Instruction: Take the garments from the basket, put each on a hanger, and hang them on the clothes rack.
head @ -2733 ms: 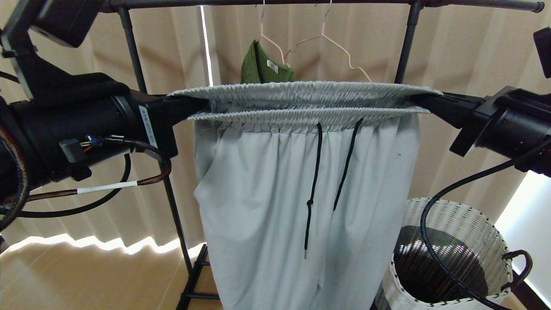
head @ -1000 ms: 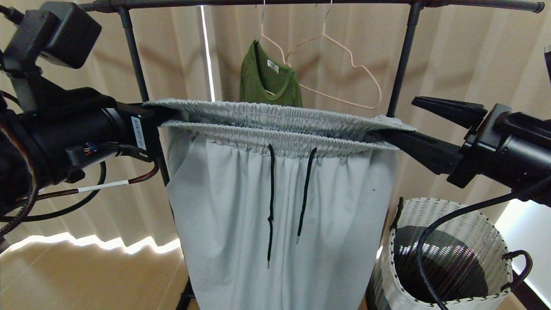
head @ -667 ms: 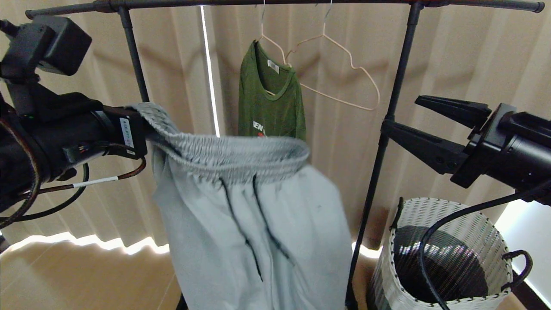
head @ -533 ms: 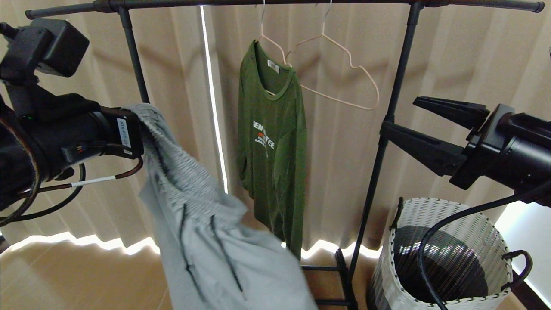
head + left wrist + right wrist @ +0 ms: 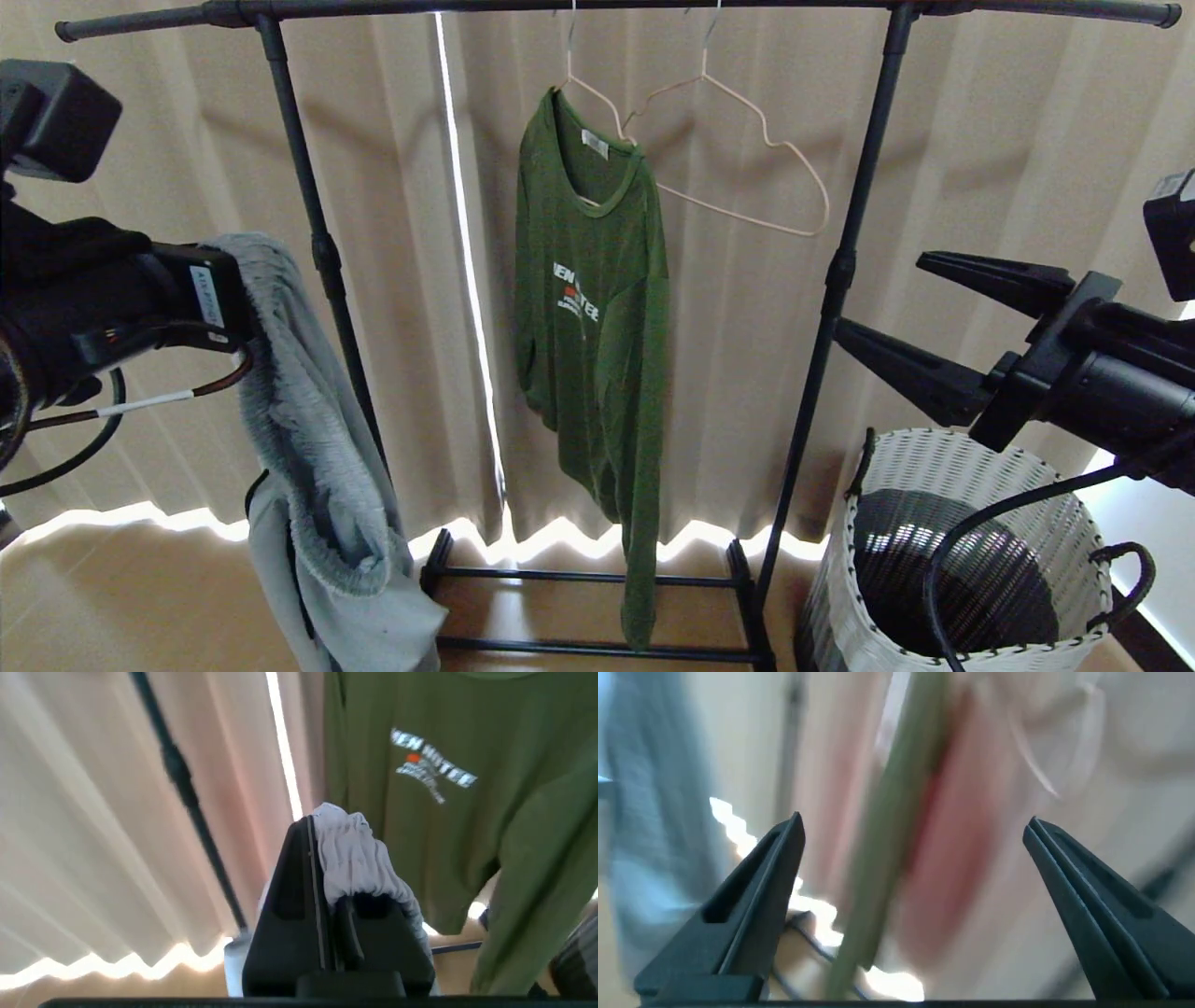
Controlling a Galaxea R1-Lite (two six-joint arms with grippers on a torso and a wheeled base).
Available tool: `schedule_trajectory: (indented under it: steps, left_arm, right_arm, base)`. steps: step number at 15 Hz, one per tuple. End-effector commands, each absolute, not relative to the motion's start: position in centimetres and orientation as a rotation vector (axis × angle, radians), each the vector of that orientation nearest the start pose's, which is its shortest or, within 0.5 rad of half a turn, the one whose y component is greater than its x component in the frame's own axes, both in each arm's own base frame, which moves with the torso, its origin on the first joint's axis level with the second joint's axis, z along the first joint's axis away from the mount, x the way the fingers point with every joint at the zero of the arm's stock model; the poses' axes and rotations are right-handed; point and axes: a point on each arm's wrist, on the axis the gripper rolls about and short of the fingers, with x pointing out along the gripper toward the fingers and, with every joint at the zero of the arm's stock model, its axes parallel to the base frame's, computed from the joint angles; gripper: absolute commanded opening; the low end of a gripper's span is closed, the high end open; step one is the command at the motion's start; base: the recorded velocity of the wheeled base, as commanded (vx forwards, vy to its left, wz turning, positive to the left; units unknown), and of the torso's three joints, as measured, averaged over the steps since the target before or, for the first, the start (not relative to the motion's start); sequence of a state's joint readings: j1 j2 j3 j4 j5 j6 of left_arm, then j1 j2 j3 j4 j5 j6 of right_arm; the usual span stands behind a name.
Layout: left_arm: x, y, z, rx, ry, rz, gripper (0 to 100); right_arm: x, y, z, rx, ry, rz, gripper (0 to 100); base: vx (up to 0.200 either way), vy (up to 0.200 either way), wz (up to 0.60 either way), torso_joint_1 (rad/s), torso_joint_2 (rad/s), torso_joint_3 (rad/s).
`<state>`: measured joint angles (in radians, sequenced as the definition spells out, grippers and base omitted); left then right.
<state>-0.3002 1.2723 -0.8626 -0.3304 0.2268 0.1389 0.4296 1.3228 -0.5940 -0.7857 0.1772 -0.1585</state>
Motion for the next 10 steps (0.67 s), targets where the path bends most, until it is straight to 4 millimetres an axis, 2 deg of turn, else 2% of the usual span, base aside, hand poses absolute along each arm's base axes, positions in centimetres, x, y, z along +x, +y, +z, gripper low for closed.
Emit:
schedule_trajectory:
  steps: [1,3,5,8,10]
  left_arm:
    - [18.1,-4.4,27.5,0.142,0.064,-0.047,0]
    - [17.2,-4.2,26.9,0.113,0.069,-0.048,0]
    - [16.3,-4.0,26.6,0.102,0.068,-0.052,0]
    - [15.5,-4.0,25.3,0.102,0.088,-0.163,0]
    - [15.6,-4.0,25.1,0.099,0.079,-0.184,0]
  right_arm:
    - [18.5,7.5,23.0,-0.19,-0.094,0.503,100]
    - [17.1,6.8,21.0,-0.256,-0.059,0.472,100]
    - [16.4,6.4,19.9,-0.255,-0.072,0.464,100]
    - [16.6,5.9,19.2,-0.258,-0.045,0.428,100]
    - [16.7,5.5,18.8,-0.256,-0.031,0.41,100]
  base:
    - [0.0,0.0,0.0,0.0,0.0,0.0]
    - [0.0,0.0,0.0,0.0,0.0,0.0]
    - [0.0,0.0,0.0,0.0,0.0,0.0]
    - [0.0,0.0,0.0,0.0,0.0,0.0]
    - [0.0,0.0,0.0,0.0,0.0,0.0]
